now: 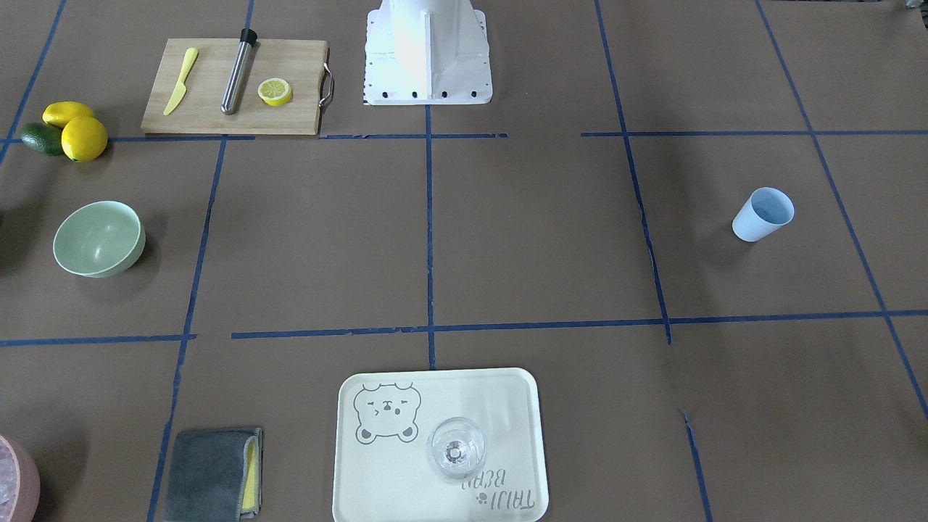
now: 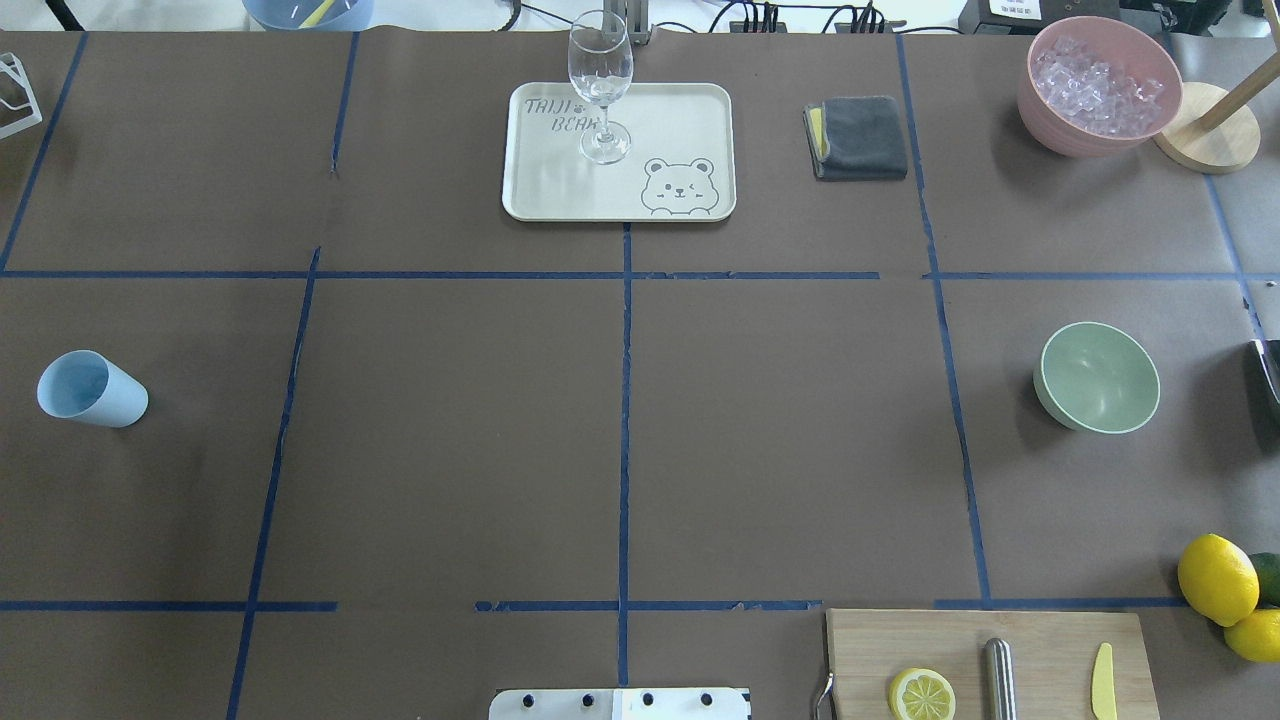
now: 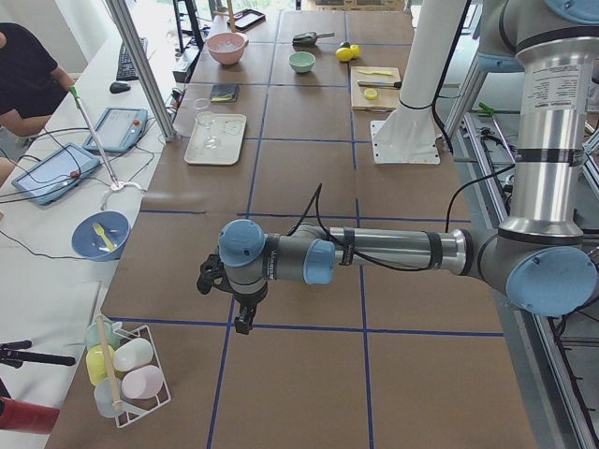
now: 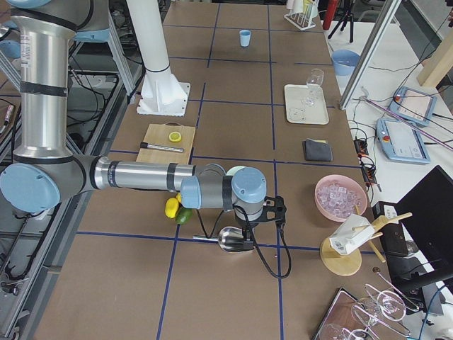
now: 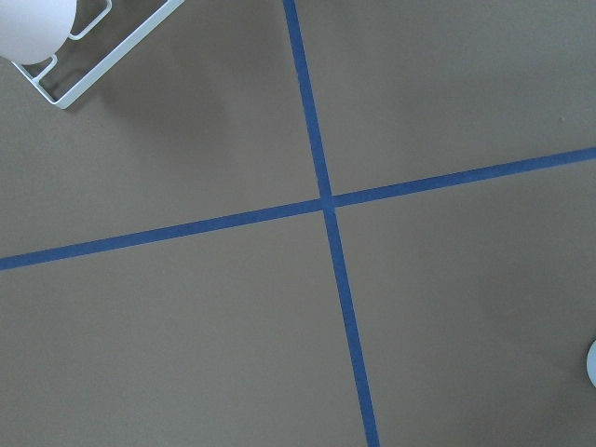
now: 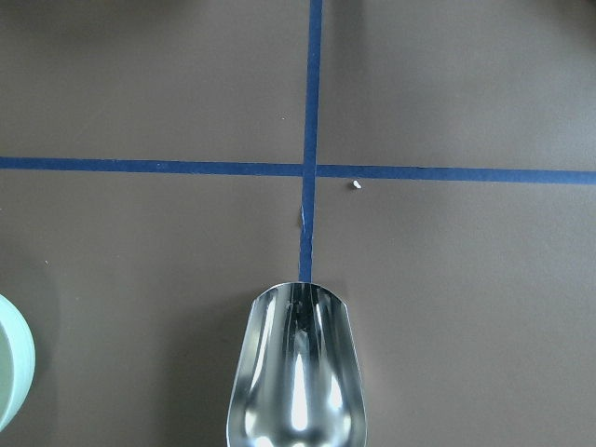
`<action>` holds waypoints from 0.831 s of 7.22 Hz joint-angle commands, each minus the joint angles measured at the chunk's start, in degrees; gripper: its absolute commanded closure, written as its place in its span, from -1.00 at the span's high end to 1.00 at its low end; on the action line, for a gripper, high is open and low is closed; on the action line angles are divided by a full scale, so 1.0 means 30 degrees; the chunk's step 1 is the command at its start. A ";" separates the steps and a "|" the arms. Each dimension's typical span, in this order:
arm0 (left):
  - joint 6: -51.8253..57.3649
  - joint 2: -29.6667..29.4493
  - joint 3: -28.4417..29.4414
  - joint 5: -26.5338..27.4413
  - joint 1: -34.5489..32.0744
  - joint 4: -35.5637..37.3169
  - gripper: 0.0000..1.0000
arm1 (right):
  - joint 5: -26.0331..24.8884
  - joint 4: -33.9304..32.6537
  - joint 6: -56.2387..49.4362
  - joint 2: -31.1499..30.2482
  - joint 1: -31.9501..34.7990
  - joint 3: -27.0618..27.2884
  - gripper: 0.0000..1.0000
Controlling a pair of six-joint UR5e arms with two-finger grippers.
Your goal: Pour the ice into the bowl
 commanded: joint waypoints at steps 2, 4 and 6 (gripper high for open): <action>0.0000 -0.0029 -0.0465 -0.0001 0.0000 -0.0058 1.00 | 0.0116 0.0044 0.0386 -0.0089 0.0009 0.0159 1.00; 0.0000 -0.0117 -0.3091 0.0233 0.0029 -0.0117 1.00 | 0.0261 0.0161 0.0474 0.0317 -0.0020 0.0625 1.00; -0.0203 -0.0293 -0.4390 0.0205 0.0698 -0.0959 1.00 | 0.1076 0.0220 0.2313 0.0554 -0.0572 0.0599 1.00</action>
